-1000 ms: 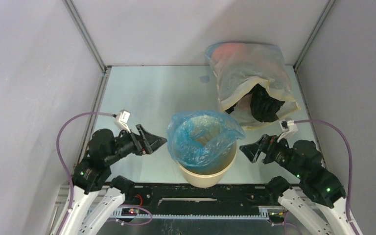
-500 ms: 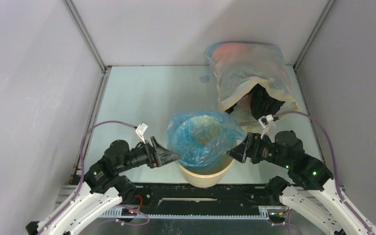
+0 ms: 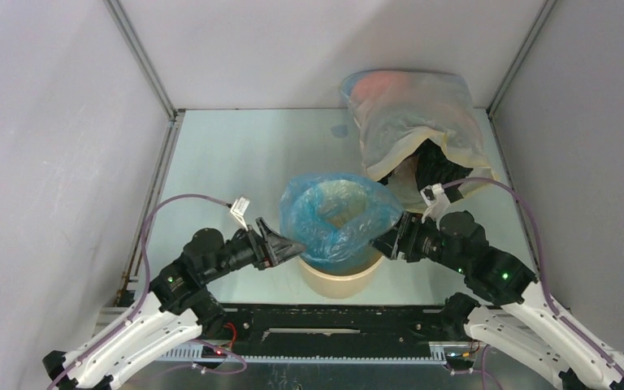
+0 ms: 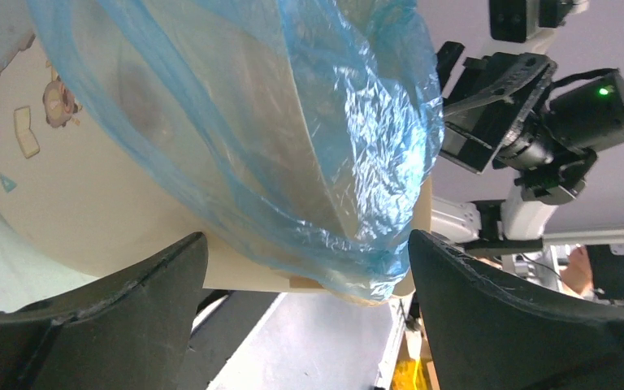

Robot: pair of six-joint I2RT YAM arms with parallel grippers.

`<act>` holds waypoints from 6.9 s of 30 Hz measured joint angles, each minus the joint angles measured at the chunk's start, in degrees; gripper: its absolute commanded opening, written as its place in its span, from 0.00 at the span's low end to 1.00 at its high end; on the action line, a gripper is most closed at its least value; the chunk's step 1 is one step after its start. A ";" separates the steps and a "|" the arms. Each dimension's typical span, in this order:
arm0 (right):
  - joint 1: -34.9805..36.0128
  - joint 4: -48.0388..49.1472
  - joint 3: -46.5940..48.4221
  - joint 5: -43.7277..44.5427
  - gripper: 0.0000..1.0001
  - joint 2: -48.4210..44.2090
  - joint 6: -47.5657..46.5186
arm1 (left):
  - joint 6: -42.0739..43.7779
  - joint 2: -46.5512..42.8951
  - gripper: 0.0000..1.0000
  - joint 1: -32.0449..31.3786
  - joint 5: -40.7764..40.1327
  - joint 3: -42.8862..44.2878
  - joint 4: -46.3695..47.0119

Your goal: Put the trash bags into the trash bin

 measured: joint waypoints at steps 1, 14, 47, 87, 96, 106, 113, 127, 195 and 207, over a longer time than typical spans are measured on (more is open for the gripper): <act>0.00 0.98 -0.20 0.87 0.67 0.50 -0.02 | 0.09 0.37 0.94 0.02 -0.63 -0.13 0.39; -0.76 21.90 -0.79 4.57 0.69 15.78 -1.03 | 9.53 8.55 0.94 17.31 1.38 3.19 -0.13; -7.72 15.67 6.01 9.60 0.55 11.10 0.35 | 14.97 3.15 0.65 28.70 9.84 10.21 -11.21; -4.50 25.31 5.70 22.43 0.23 23.71 18.80 | 2.86 0.31 0.65 28.70 5.27 3.58 1.31; -4.52 26.62 5.70 23.41 0.31 23.76 18.14 | 2.84 0.94 0.59 28.72 4.50 2.51 1.73; -4.50 26.69 5.70 23.39 0.35 24.72 18.43 | 2.80 1.05 0.46 28.70 3.67 1.36 2.58; -4.57 26.62 5.70 23.54 0.02 25.27 18.99 | 2.99 1.49 0.27 28.70 3.39 0.90 3.89; -4.68 27.10 5.70 23.61 0.00 23.63 17.73 | 4.04 0.70 0.00 28.74 1.66 1.18 4.52; -1.97 16.39 -2.45 22.97 0.58 5.35 11.41 | 5.97 0.55 0.00 28.74 29.49 2.75 -1.31; -1.97 23.06 -2.45 18.56 0.50 11.69 20.44 | 5.97 0.55 0.00 28.74 29.49 2.75 -1.31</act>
